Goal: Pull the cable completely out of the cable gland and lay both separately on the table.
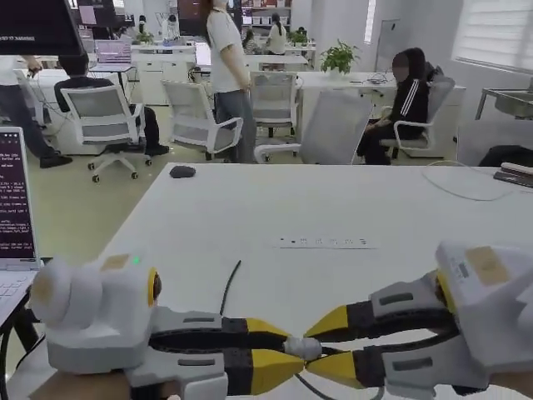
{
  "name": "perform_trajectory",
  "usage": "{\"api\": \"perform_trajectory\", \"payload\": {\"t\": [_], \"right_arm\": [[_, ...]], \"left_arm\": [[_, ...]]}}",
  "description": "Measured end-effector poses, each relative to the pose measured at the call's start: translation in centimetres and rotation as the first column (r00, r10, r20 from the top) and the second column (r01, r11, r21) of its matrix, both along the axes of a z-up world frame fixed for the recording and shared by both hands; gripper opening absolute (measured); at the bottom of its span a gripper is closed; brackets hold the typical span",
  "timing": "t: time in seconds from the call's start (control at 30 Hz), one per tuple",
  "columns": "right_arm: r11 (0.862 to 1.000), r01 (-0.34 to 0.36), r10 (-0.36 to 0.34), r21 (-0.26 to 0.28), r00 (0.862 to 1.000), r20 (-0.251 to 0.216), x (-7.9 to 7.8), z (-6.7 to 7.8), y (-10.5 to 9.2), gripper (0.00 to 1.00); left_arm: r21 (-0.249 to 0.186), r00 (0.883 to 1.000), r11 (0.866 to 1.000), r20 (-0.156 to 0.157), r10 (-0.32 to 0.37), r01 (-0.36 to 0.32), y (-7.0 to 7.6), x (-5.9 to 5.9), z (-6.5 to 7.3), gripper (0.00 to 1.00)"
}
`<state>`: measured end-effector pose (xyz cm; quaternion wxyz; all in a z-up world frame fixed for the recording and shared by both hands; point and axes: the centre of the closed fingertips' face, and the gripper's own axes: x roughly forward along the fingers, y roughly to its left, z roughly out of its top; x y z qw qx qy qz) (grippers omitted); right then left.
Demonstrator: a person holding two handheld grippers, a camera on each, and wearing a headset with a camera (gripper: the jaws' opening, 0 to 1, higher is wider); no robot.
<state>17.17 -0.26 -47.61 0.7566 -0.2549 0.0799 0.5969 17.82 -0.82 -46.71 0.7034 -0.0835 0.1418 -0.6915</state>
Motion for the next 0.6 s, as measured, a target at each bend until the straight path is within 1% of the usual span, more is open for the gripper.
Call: {"api": "perform_trajectory", "payload": {"t": [0.03, 0.07, 0.1, 0.13, 0.17, 0.2, 0.23, 0.27, 0.3, 0.33, 0.37, 0.4, 0.43, 0.47, 0.53, 0.57, 0.6], "right_arm": [[1.0, -0.001, 0.001, 0.009, 1.0, -0.005, 0.0, 0.1, 0.1, 0.1], [1.0, 0.009, -0.009, 0.03, 1.0, -0.016, 0.1, 0.4, 0.1, 0.1], [0.999, 0.013, -0.013, 0.039, 1.0, -0.021, 0.2, 0.6, 0.2, 0.11], [0.995, 0.018, -0.012, 0.093, 0.998, -0.061, 0.2, 1.1, 0.4, 0.11], [0.989, 0.025, -0.008, 0.144, 0.993, -0.118, 0.2, 1.4, 0.5, 0.12], [0.979, 0.053, -0.018, 0.195, 0.983, -0.182, 0.3, 1.9, 0.5, 0.13], [0.97, 0.083, -0.026, 0.228, 0.97, -0.241, 0.6, 2.1, 0.3, 0.13], [0.953, 0.067, 0.006, 0.294, 0.97, -0.242, 0.6, 3.0, 0.4, 0.16], [0.94, 0.075, 0.023, 0.333, 0.959, -0.281, 0.5, 3.4, 0.3, 0.19], [0.916, 0.104, 0.042, 0.386, 0.935, -0.352, 0.4, 4.0, 0.3, 0.23], [0.9, 0.12, 0.063, 0.419, 0.916, -0.396, 0.3, 4.3, 0.3, 0.28], [0.886, 0.133, 0.073, 0.444, 0.906, -0.417, 0.3, 4.6, 0.3, 0.31], [0.868, 0.151, 0.074, 0.474, 0.903, -0.422, 0.7, 4.9, 0.1, 0.32], [0.864, 0.147, 0.077, 0.481, 0.906, -0.415, 0.6, 5.0, 0.1, 0.28], [0.863, 0.14, 0.089, 0.486, 0.904, -0.419, 0.5, 5.1, 0.0, 0.19], [0.865, 0.132, 0.1, 0.485, 0.9, -0.424, 0.3, 5.1, 0.2, 0.17], [0.866, 0.122, 0.112, 0.485, 0.898, -0.426, 0.0, 5.1, 0.3, 0.18]], "left_arm": [[-0.01, 1.0, 1.0, 0.007, -0.004, 0.004, 0.2, 0.1, 0.1, 0.16], [-0.018, 1.0, 1.0, 0.027, -0.002, 0.002, 0.3, 0.1, 0.3, 0.15], [-0.042, 0.998, 0.999, 0.065, 0.016, -0.014, 0.3, 0.2, 0.7, 0.15], [-0.05, 0.998, 0.999, 0.055, 0.019, -0.016, 0.5, 0.2, 0.8, 0.15], [-0.062, 0.998, 0.998, 0.051, 0.021, -0.018, 0.6, 0.1, 1.1, 0.15], [-0.09, 0.996, 0.995, 0.075, 0.04, -0.034, 0.6, 0.3, 1.6, 0.14], [-0.108, 0.995, 0.993, 0.085, 0.05, -0.041, 0.7, 0.4, 2.0, 0.14], [-0.11, 0.992, 0.992, 0.105, 0.067, -0.055, 1.0, 0.7, 2.1, 0.14], [-0.115, 0.99, 0.992, 0.119, 0.073, -0.06, 1.2, 0.8, 2.3, 0.14], [-0.117, 0.99, 0.992, 0.128, 0.061, -0.046, 1.3, 0.6, 2.4, 0.15], [-0.121, 0.99, 0.992, 0.128, 0.053, -0.038, 1.4, 0.4, 2.6, 0.15], [-0.128, 0.99, 0.991, 0.134, 0.048, -0.031, 1.4, 0.3, 2.8, 0.15], [-0.137, 0.986, 0.99, 0.162, 0.04, -0.017, 1.4, 0.0, 3.2, 0.15], [-0.14, 0.983, 0.99, 0.18, 0.039, -0.013, 1.4, -0.1, 3.4, 0.15], [-0.142, 0.981, 0.99, 0.192, 0.031, -0.003, 1.5, -0.1, 3.6, 0.15], [-0.139, 0.978, 0.99, 0.207, 0.024, 0.005, 1.4, -0.2, 3.7, 0.15], [-0.137, 0.977, 0.991, 0.213, 0.021, 0.009, 1.4, -0.3, 3.8, 0.15]]}}
